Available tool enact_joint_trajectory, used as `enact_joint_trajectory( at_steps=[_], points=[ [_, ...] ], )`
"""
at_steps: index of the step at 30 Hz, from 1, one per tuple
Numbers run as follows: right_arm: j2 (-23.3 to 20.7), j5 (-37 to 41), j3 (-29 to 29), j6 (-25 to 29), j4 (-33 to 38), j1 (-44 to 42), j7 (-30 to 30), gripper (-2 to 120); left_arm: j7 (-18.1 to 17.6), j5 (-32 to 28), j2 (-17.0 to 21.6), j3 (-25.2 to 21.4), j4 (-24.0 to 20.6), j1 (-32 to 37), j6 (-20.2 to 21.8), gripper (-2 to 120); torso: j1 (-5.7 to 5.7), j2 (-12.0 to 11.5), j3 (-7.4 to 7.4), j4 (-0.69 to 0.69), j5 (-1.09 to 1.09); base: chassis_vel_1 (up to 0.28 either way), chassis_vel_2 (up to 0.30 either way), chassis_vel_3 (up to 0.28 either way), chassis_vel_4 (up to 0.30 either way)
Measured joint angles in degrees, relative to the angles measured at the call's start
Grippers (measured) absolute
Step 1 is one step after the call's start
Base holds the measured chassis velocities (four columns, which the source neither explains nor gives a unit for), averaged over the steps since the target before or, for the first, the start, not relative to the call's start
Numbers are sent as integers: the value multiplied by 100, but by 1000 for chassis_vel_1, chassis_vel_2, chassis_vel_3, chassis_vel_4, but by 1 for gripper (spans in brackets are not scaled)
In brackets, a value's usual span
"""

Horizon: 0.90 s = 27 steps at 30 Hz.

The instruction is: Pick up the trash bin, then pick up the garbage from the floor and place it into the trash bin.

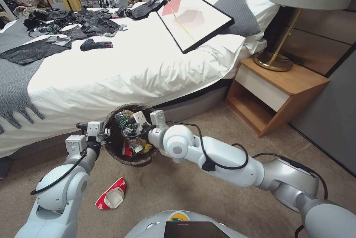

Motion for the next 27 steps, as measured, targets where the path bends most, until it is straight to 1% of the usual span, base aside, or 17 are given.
enact_joint_trajectory(
  at_steps=[2, 8, 9, 10, 11, 12, 13, 14, 16, 17, 20, 21, 24, 25, 26, 27],
  points=[
    [80, 0, -22, 1, -75, 19, 3, 28, 0, 0, -3, -7, 1, 6, 0, 0, 0, 0, 0, 1, 0, 0, 0, 0, 0],
    [126, -15, -43, -3, -170, 25, 18, 28, 6, -6, 5, -25, 1, 23, 0, 0, 0, 0, 0, 0, 0, 0, 0, 0, 0],
    [141, -35, -47, -4, -210, 10, 26, 34, 8, -9, 8, -26, 0, 26, 0, 0, 0, 0, 0, 0, 0, 0, 0, 0, 0],
    [141, -35, -47, -4, -210, 10, 26, 34, 8, -9, 8, -26, 0, 26, 0, 0, 0, 0, 0, 0, 0, 0, 0, 0, 0],
    [162, -77, -48, -1, -259, -13, 40, 41, 11, -11, 8, -26, -1, 28, 0, 0, 0, 0, 0, 0, 1, 0, 0, 0, 0],
    [170, -88, -48, 1, -276, -19, 46, 44, 11, -11, 9, -26, -2, 30, 0, 0, 0, 0, 0, 0, 0, 0, 0, 0, 0],
    [170, -88, -48, 1, -276, -19, 46, 44, 11, -11, 9, -26, -2, 30, 0, 0, 0, 0, 0, 0, 0, 0, 0, 0, 0],
    [183, -98, -43, 4, -310, -26, 54, 52, 11, -12, 10, -23, -3, 31, 0, 0, 0, 0, 0, 0, 0, 0, 0, 0, 0],
    [202, -112, -13, 8, -364, -26, 63, 60, 12, -13, 17, -19, -3, 33, 0, 0, 0, 0, 0, 0, 0, 0, 0, 0, 0],
    [202, -112, -13, 8, -364, -26, 63, 60, 12, -13, 17, -19, -3, 33, 0, 0, 0, 0, 0, 0, 0, 0, 0, 0, 0],
    [218, -125, 35, 9, -405, -18, 63, 75, 13, -17, 24, -18, -4, 43, 0, 0, 0, 0, 0, 0, 0, 0, 0, 0, 0],
    [218, -125, 35, 9, -405, -18, 63, 75, 13, -17, 24, -18, -4, 43, 0, 0, 0, 0, 0, 0, 0, 0, 0, 0, 0],
    [225, -128, 51, 5, -415, -13, 61, 89, 14, -21, 25, -19, -16, 56, 0, 0, 0, 0, 0, 0, 1, 0, 0, 0, 0],
    [228, -133, 52, 5, -412, -14, 64, 92, 14, -22, 26, -21, -18, 57, 0, 0, 0, 0, 0, 0, 0, 0, 0, 0, 0],
    [228, -133, 52, 5, -412, -14, 64, 92, 14, -22, 26, -21, -18, 57, 0, 0, 0, 0, 0, 0, 0, 0, 0, 0, 0],
    [229, -136, 52, 5, -396, -15, 70, 97, 15, -25, 29, -23, -19, 58, 0, 0, 0, 0, 0, 0, 0, 0, 0, 0, 0]
  ],
)
